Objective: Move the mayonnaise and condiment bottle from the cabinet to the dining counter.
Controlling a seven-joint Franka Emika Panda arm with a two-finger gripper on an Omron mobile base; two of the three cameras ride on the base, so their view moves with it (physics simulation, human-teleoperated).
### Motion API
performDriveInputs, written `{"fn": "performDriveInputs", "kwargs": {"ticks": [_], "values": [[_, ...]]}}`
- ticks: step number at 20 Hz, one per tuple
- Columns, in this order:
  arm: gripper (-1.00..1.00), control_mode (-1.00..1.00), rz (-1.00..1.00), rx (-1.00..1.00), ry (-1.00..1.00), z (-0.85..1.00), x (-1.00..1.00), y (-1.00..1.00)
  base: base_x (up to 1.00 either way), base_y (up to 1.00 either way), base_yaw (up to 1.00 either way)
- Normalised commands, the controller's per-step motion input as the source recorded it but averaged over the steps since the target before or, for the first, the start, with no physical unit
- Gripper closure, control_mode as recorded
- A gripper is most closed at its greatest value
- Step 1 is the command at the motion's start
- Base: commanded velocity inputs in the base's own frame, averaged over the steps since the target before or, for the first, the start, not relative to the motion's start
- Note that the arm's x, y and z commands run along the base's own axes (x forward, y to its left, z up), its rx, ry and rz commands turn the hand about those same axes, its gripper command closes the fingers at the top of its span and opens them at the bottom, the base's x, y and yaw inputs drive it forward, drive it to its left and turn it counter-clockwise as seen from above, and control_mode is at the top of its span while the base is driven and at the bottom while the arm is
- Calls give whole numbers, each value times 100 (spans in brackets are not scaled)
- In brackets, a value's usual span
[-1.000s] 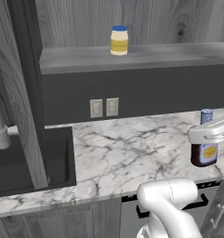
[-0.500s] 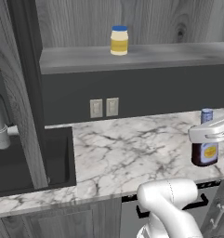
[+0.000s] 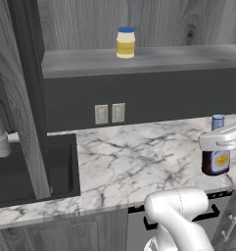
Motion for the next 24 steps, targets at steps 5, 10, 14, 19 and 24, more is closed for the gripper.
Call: {"fn": "performDriveInputs", "kwargs": {"ticks": [5, 10, 14, 19, 24], "values": [[100, 100, 0, 0, 0, 0, 0, 0, -22, 7, 1], [100, 100, 0, 0, 0, 0, 0, 0, -53, 21, 2], [100, 100, 0, 0, 0, 0, 0, 0, -80, 27, 9], [100, 100, 0, 0, 0, 0, 0, 0, -53, 20, 49], [100, 100, 0, 0, 0, 0, 0, 0, -11, 3, 97]]}}
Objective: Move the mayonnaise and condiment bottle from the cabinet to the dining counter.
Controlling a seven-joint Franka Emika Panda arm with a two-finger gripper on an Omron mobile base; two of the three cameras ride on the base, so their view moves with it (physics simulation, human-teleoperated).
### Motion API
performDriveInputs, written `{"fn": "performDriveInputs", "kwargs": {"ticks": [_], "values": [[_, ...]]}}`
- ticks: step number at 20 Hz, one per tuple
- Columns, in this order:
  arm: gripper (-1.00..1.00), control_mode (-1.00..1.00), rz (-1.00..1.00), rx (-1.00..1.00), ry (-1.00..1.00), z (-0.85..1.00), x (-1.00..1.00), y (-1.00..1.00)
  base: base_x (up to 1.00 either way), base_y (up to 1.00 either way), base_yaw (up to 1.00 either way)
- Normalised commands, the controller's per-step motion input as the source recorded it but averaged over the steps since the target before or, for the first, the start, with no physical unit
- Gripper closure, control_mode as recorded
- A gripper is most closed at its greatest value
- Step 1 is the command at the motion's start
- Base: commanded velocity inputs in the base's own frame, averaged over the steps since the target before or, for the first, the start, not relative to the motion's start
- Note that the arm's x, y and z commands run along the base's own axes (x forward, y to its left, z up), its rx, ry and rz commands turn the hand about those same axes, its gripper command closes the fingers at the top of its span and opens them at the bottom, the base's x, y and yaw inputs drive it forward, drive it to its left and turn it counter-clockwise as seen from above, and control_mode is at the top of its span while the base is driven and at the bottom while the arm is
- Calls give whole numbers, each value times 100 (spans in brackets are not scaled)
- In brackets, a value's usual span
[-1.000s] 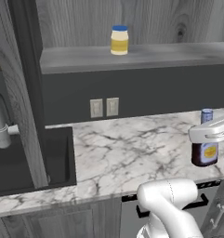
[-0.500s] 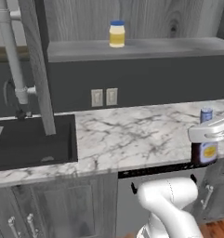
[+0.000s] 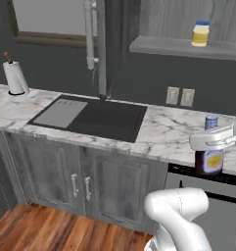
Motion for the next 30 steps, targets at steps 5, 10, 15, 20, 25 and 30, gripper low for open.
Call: {"fn": "performDriveInputs", "kwargs": {"ticks": [5, 10, 15, 20, 25, 30], "values": [[100, 100, 0, 0, 0, 0, 0, 0, 0, 0, 100], [100, 100, 0, 0, 0, 0, 0, 0, 0, 0, 100], [100, 100, 0, 0, 0, 0, 0, 0, 0, 0, 100], [100, 100, 0, 0, 0, 0, 0, 0, 0, 0, 100], [100, 100, 0, 0, 0, 0, 0, 0, 0, 0, 100], [100, 100, 0, 0, 0, 0, 0, 0, 0, 0, 100]]}}
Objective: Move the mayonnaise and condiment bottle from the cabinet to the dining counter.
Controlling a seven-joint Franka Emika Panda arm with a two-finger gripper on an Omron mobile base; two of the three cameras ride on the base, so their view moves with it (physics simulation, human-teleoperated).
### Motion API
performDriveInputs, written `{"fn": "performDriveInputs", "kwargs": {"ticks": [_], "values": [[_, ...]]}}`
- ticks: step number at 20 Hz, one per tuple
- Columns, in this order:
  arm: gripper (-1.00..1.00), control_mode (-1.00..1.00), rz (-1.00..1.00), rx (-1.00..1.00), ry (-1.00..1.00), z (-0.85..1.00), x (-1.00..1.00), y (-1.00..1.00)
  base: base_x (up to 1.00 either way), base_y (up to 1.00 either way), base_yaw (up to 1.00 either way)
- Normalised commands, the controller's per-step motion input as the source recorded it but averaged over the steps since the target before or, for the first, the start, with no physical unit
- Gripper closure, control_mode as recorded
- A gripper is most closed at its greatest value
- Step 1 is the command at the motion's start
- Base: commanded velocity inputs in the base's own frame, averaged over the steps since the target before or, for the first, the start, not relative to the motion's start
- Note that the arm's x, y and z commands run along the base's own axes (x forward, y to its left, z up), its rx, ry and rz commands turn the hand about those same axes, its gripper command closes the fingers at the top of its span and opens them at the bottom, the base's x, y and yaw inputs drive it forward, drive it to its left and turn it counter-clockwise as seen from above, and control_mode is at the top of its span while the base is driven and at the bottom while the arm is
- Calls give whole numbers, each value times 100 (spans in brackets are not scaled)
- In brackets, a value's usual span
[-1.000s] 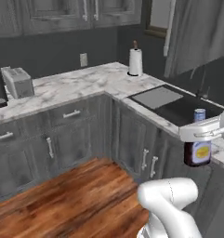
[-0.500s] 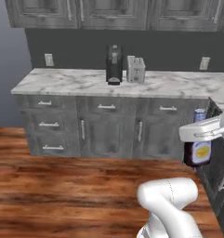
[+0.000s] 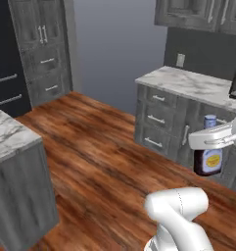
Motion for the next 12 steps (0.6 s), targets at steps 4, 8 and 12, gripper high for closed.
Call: {"fn": "performDriveInputs", "kwargs": {"ticks": [4, 8, 12], "values": [[100, 100, 0, 0, 0, 0, 0, 0, 12, 0, 98], [100, 100, 0, 0, 0, 0, 0, 0, 52, -11, 64], [100, 100, 0, 0, 0, 0, 0, 0, 72, -30, 27]]}}
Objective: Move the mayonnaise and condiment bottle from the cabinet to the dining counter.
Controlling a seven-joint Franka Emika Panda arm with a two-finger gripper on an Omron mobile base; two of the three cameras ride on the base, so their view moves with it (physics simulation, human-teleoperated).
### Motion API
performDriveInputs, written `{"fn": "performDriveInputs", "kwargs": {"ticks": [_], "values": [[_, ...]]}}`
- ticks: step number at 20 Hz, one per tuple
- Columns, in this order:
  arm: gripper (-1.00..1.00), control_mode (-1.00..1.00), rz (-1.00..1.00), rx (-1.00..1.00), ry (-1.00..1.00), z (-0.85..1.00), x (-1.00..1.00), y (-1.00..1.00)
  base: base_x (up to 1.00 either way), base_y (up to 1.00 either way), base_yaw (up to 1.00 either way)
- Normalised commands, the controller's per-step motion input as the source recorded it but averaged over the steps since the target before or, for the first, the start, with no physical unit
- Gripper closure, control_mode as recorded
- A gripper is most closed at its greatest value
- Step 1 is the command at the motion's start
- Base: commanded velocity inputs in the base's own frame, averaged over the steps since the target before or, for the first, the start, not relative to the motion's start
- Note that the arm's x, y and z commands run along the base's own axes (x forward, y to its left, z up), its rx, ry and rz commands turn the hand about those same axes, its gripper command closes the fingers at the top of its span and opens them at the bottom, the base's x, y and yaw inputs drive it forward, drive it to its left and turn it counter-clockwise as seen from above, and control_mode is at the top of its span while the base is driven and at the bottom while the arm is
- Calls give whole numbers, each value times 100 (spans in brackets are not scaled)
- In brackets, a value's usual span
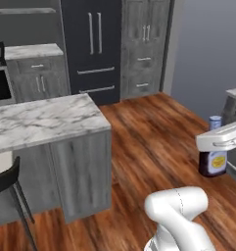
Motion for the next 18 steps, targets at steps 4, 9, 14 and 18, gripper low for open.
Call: {"fn": "performDriveInputs", "kwargs": {"ticks": [4, 9, 14, 18], "values": [[100, 100, 0, 0, 0, 0, 0, 0, 78, -42, 13], [100, 100, 0, 0, 0, 0, 0, 0, 82, -43, 8], [100, 100, 0, 0, 0, 0, 0, 0, 75, -25, 11], [100, 100, 0, 0, 0, 0, 0, 0, 50, 5, 42]]}}
